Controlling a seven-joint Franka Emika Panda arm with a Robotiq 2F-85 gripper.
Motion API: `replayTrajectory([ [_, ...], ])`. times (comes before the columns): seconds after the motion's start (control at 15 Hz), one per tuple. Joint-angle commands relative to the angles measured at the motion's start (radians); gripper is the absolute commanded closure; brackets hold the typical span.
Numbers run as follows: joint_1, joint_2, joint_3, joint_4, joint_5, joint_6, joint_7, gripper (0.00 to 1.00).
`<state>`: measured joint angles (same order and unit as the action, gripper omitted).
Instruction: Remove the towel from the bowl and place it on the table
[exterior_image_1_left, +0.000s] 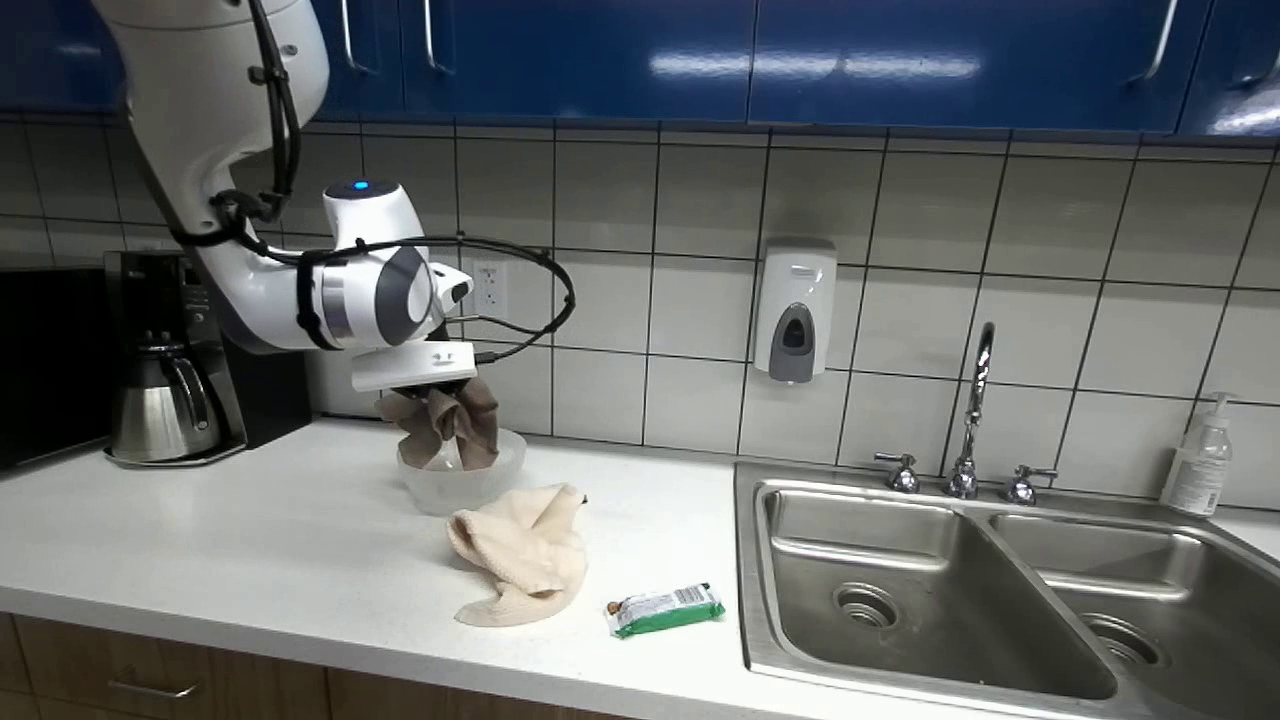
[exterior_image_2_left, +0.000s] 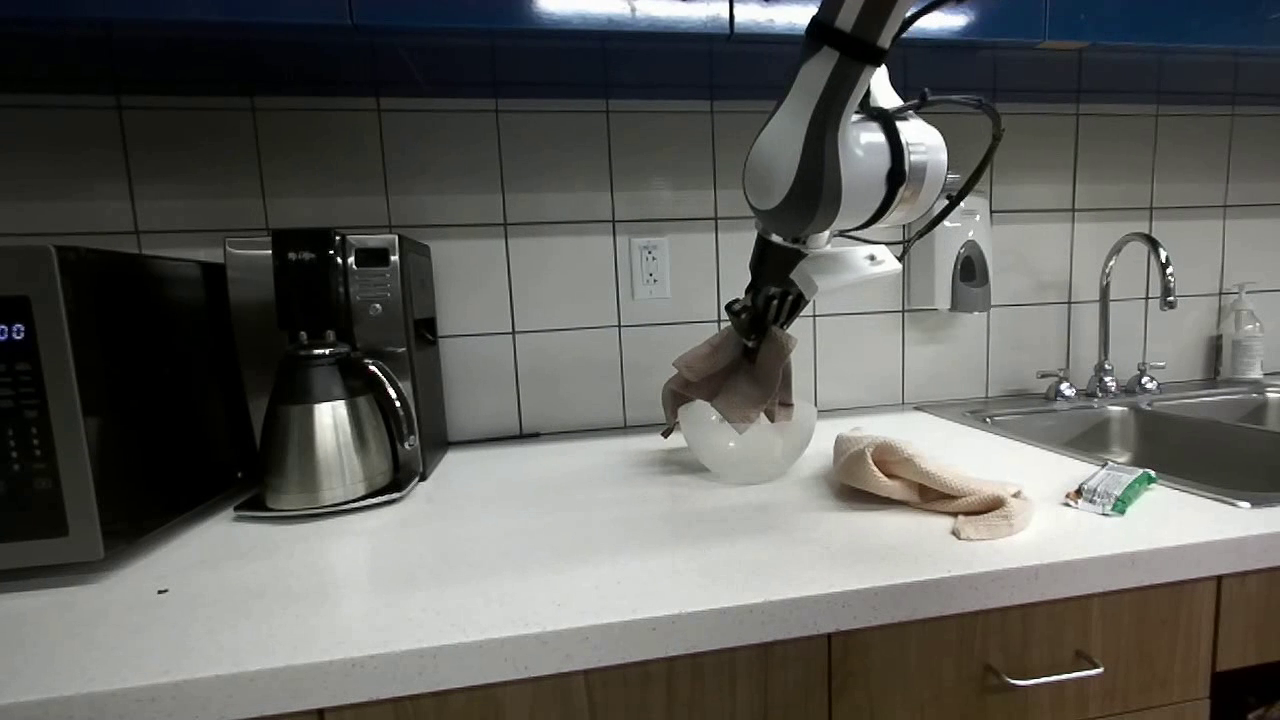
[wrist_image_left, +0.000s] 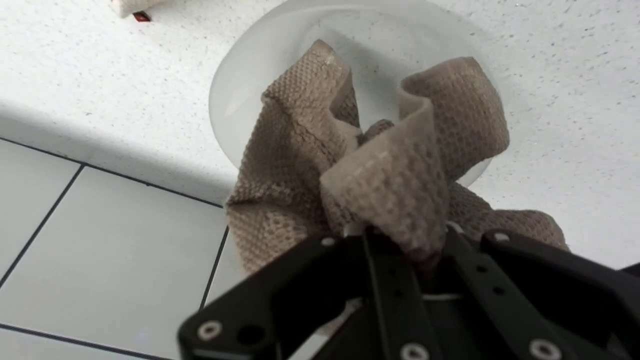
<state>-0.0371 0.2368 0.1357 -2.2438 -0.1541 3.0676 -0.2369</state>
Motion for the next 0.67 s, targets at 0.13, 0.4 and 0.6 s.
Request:
replayTrajectory([
  [0.13,-0.01,-0.149,0.048,-0.112,0.012,0.021,-0.033,0.98],
  [0.4,-0.005,-0.195,0.094,-0.136,0.035,0.02,-0.064,0.98],
  [0.6,0.006,-0.205,0.126,-0.143,0.047,0.015,-0.086,0.98],
])
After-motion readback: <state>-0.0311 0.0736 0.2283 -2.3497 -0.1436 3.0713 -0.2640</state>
